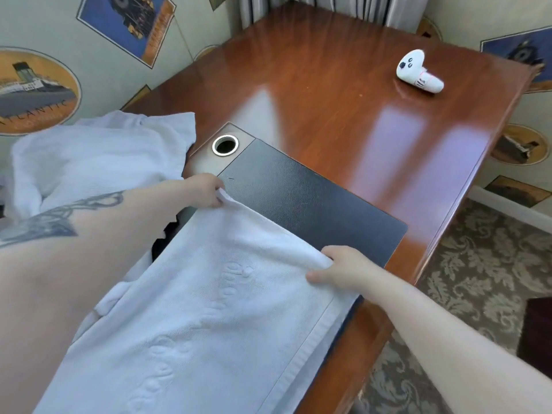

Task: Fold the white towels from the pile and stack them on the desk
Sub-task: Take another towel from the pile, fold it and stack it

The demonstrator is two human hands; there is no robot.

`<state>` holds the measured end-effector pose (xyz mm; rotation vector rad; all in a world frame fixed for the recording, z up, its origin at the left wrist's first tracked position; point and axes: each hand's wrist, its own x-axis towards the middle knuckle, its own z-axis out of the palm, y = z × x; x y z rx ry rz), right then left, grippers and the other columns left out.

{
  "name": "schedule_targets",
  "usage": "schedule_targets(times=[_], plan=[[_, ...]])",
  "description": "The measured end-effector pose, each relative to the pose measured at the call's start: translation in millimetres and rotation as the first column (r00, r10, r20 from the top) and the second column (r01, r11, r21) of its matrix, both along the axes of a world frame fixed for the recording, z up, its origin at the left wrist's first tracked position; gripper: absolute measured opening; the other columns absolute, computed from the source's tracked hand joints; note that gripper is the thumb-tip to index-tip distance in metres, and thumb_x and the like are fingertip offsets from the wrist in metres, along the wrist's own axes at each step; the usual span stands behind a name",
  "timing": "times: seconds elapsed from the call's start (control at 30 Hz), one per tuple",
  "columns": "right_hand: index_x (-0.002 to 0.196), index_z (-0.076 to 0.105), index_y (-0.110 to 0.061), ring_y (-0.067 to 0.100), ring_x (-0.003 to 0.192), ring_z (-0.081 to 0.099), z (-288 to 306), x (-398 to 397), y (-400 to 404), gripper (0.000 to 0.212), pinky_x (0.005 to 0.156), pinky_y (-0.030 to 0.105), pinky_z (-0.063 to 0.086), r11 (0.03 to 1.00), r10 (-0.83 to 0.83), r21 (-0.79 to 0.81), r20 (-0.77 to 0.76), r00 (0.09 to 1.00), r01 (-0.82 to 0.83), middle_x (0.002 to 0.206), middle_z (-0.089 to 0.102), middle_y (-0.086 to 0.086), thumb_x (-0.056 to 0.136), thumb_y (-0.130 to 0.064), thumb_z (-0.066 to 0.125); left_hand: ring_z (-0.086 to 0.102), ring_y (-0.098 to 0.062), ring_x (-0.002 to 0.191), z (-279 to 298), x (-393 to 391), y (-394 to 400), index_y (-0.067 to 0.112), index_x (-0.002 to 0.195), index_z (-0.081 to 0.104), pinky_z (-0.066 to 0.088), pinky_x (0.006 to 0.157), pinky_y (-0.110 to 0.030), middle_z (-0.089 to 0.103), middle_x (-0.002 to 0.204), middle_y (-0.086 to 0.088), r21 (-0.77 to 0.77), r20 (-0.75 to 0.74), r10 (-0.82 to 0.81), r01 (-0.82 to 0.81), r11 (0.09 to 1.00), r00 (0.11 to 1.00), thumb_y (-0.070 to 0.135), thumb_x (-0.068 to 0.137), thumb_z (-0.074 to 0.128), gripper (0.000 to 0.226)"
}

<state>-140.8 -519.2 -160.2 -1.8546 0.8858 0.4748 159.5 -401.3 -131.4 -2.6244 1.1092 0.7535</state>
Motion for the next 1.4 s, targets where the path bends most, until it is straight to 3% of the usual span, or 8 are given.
schedule_targets(times=[0.07, 0.23, 0.4, 0.63, 0.8, 1.03, 1.27, 1.4], plan=[[0.071, 0.057, -0.019, 0.008, 0.063, 0.056, 8, -6, -24, 0.029, 0.049, 0.022, 0.038, 0.999, -0.03, -0.015, -0.015, 0.999, 0.03, 0.074, 0.06, -0.007, 0.073, -0.035, 0.081, 0.059, -0.033, 0.101, 11, -3, -10, 0.014, 0.111, 0.064, 0.045, 0.076, -0.031, 0.064, 0.105, -0.01, -0.092, 0.051, 0.0, 0.005, 0.996, 0.999, 0.02, 0.089, 0.06, 0.023], [0.077, 0.053, -0.023, 0.022, 0.075, 0.055, 34, -14, -74, 0.03, 0.06, 0.031, 0.037, 0.842, -0.194, -0.487, 0.124, 0.973, 0.23, 0.072, 0.052, -0.01, 0.073, -0.041, 0.077, 0.055, -0.028, 0.078, 41, -29, -63, 0.023, 0.083, 0.056, 0.036, 0.06, -0.027, 0.055, 0.078, 0.0, -0.437, 0.146, 0.173, -0.094, 0.895, 0.974, 0.005, 0.081, 0.048, 0.02], [0.08, 0.058, -0.03, 0.025, 0.08, 0.059, 61, -31, -77, 0.013, 0.062, 0.031, 0.041, 0.779, -0.13, -0.558, 0.304, 0.944, 0.287, 0.073, 0.059, -0.011, 0.075, -0.028, 0.07, 0.067, -0.026, 0.076, 62, -41, -54, 0.022, 0.084, 0.058, 0.042, 0.059, -0.028, 0.065, 0.08, -0.002, -0.591, -0.153, 0.302, -0.332, 0.735, 0.941, -0.006, 0.082, 0.043, 0.032], [0.078, 0.06, -0.033, 0.016, 0.062, 0.056, 62, -69, 16, 0.014, 0.049, 0.029, 0.035, 0.76, 0.118, -0.617, 0.441, 0.89, 0.205, 0.062, 0.059, -0.01, 0.079, -0.022, 0.069, 0.059, -0.032, 0.092, 84, -51, 49, 0.004, 0.097, 0.064, 0.049, 0.08, -0.038, 0.066, 0.1, -0.021, -0.559, -0.232, 0.264, -0.35, 0.751, 0.936, -0.01, 0.083, 0.063, 0.02], [0.07, 0.068, -0.028, 0.013, 0.055, 0.057, 62, -86, 77, 0.033, 0.047, 0.027, 0.047, 0.719, 0.276, -0.655, 0.577, 0.769, 0.233, 0.06, 0.061, -0.013, 0.057, 0.0, 0.08, 0.062, -0.01, 0.084, 98, -60, 115, 0.009, 0.09, 0.068, 0.046, 0.068, -0.007, 0.071, 0.103, -0.011, -0.609, -0.32, 0.255, -0.404, 0.682, 0.912, -0.01, 0.084, 0.063, 0.02], [0.069, 0.067, -0.02, 0.014, 0.062, 0.059, 37, -99, 172, 0.038, 0.043, 0.025, 0.044, 0.634, 0.489, -0.732, 0.628, 0.605, 0.248, 0.066, 0.06, -0.014, 0.042, 0.007, 0.063, 0.063, -0.024, 0.091, 77, -71, 200, 0.009, 0.09, 0.067, 0.051, 0.078, -0.02, 0.068, 0.108, -0.018, -0.579, -0.403, 0.18, -0.403, 0.709, 0.897, -0.018, 0.082, 0.058, 0.03], [0.062, 0.062, -0.022, 0.01, 0.066, 0.059, -2, -115, 245, 0.042, 0.037, 0.022, 0.041, 0.665, 0.565, -0.739, 0.403, 0.72, -0.108, 0.068, 0.063, -0.017, 0.026, -0.001, 0.073, 0.058, -0.028, 0.081, 16, -83, 258, 0.011, 0.087, 0.072, 0.046, 0.075, -0.034, 0.069, 0.092, -0.011, -0.43, -0.412, 0.365, -0.531, 0.73, 0.835, -0.018, 0.078, 0.039, 0.045], [0.092, 0.068, -0.027, -0.006, 0.102, 0.05, -12, -129, 256, 0.036, 0.06, 0.022, 0.053, 0.809, 0.418, -0.575, 0.414, 0.809, -0.124, 0.103, 0.063, -0.024, 0.06, -0.013, 0.059, 0.041, -0.024, 0.058, 0, -85, 248, 0.013, 0.088, 0.066, 0.036, 0.05, -0.021, 0.05, 0.073, -0.01, -0.376, -0.607, 0.517, -0.791, 0.483, 0.604, -0.008, 0.083, 0.04, 0.034]])
